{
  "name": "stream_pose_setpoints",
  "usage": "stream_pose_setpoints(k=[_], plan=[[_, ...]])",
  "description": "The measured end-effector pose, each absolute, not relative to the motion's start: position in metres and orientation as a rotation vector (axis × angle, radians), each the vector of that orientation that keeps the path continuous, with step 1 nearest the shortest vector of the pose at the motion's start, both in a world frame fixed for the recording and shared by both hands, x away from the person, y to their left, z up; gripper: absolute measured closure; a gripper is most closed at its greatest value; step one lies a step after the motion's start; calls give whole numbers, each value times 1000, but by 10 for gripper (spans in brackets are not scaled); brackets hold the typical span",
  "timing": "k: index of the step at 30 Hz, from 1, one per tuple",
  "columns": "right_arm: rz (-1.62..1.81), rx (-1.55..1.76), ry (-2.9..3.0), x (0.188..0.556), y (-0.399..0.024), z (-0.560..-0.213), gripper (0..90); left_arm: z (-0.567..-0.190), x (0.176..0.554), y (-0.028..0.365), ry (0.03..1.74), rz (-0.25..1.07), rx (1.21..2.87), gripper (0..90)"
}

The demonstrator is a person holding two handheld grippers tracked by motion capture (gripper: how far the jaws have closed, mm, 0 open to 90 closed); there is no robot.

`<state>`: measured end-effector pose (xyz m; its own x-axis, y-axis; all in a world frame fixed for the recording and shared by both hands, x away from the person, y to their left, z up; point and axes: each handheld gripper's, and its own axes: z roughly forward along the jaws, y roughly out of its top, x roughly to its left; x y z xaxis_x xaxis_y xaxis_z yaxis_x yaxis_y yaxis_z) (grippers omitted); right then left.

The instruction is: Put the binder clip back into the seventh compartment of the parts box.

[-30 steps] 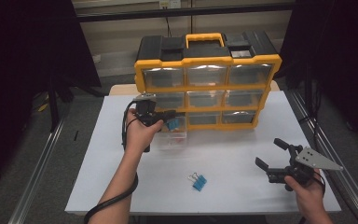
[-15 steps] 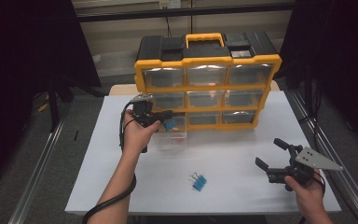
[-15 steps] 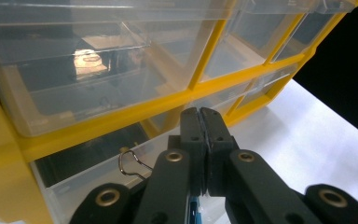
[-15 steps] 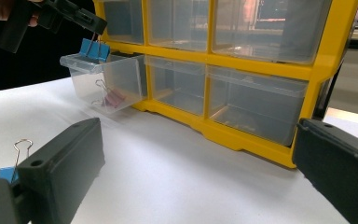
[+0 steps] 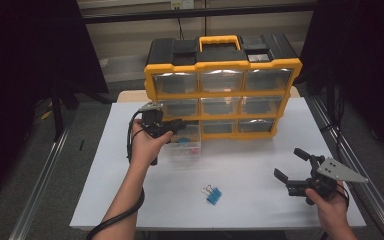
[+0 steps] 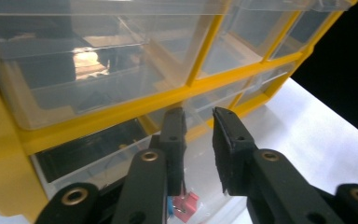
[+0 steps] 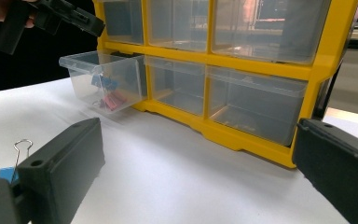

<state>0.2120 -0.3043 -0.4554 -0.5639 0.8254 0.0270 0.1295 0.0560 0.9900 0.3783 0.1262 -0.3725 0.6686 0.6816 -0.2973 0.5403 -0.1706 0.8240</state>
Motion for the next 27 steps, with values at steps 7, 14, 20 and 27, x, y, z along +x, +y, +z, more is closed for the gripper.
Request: stream_pose_setpoints(k=[7,14,20,27], plan=[[1559,955,1763,212,-304,-455,16,-372,371,123,953,142,1830,644],[1558,955,1761,212,-304,-455,16,-373,363,118,922,115,1836,566],[1557,958,1762,212,-304,-455,17,-375,355,112,889,97,1824,475],[1559,953,1763,212,-304,-455,17,-377,347,105,838,78,1826,376]])
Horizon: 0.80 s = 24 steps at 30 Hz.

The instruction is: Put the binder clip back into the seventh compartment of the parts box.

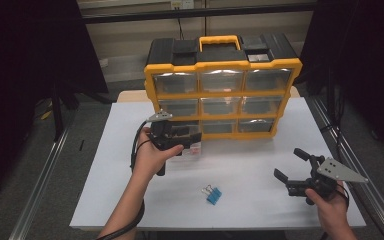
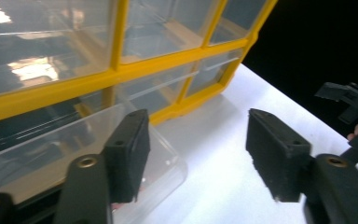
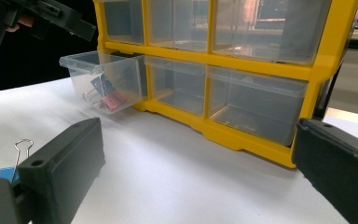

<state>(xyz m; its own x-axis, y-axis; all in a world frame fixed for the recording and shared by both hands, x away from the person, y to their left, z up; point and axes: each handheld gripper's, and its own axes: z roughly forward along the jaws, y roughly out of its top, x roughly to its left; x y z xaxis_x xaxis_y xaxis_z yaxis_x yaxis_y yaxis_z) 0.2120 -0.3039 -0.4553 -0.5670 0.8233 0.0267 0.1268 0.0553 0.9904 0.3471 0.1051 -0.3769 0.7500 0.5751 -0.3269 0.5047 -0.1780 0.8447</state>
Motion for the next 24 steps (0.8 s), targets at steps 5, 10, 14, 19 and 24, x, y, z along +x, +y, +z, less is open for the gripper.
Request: stream_pose_setpoints(k=[5,10,14,19,24], plan=[[1557,954,1762,212,-304,-455,17,-378,342,101,811,76,1825,319],[1559,953,1763,212,-304,-455,18,-382,338,99,798,71,1833,259],[1559,953,1763,212,-304,-455,18,-386,335,98,791,62,1833,237],[1559,955,1764,212,-304,-455,19,-392,331,96,778,51,1844,211],[1558,955,1765,212,-304,-455,20,-396,328,95,760,44,1852,176]])
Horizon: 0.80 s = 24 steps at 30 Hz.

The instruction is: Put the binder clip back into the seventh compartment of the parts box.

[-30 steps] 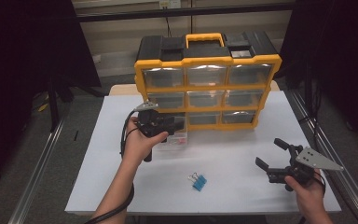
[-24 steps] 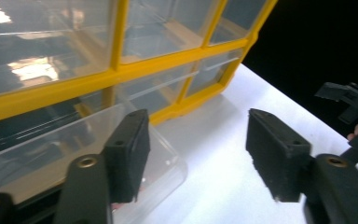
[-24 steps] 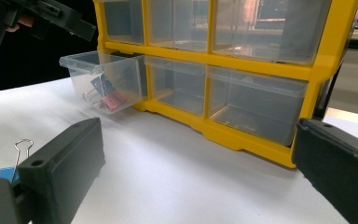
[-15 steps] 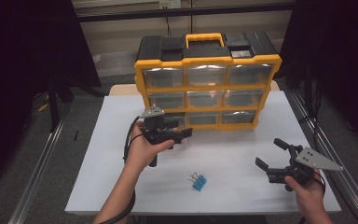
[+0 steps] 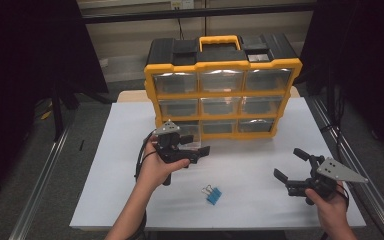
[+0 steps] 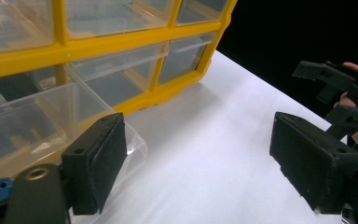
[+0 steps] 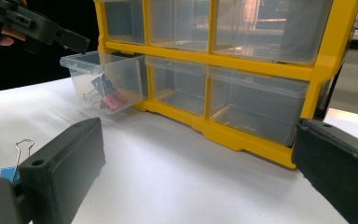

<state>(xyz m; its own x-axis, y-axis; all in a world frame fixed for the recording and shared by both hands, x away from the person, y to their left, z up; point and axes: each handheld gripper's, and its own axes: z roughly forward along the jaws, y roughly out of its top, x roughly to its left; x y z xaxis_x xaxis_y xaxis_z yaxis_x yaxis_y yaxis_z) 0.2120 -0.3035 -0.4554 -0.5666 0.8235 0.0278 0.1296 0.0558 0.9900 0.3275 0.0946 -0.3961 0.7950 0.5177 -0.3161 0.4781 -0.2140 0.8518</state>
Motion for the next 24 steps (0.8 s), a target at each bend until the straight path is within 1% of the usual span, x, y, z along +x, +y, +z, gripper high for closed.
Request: stream_pose_setpoints(k=[4,9,24], plan=[[1554,951,1766,212,-303,-455,20,-400,325,93,743,48,1840,151],[1557,952,1765,212,-303,-455,20,-405,323,92,728,57,1843,140],[1553,951,1766,212,-303,-455,21,-421,314,90,708,46,1884,126]])
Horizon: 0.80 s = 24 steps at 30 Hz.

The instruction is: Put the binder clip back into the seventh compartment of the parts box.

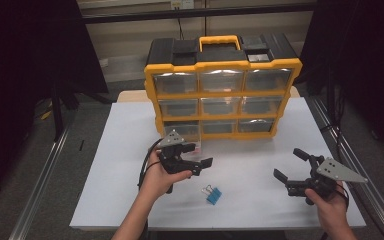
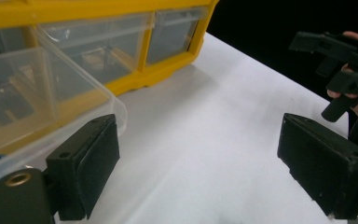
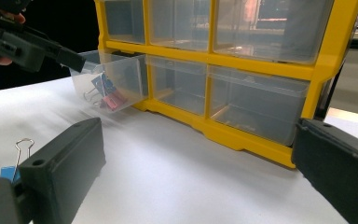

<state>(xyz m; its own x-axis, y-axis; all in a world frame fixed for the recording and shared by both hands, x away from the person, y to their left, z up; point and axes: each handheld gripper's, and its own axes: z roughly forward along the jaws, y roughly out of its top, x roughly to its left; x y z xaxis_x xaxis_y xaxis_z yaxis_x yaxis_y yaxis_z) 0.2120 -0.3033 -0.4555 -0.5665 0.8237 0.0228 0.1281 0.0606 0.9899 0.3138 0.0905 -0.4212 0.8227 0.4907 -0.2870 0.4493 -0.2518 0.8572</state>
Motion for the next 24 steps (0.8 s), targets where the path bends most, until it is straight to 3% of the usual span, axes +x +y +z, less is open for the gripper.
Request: stream_pose_setpoints(k=[24], plan=[[1558,948,1770,212,-303,-455,22,-439,298,85,662,26,1926,127]])
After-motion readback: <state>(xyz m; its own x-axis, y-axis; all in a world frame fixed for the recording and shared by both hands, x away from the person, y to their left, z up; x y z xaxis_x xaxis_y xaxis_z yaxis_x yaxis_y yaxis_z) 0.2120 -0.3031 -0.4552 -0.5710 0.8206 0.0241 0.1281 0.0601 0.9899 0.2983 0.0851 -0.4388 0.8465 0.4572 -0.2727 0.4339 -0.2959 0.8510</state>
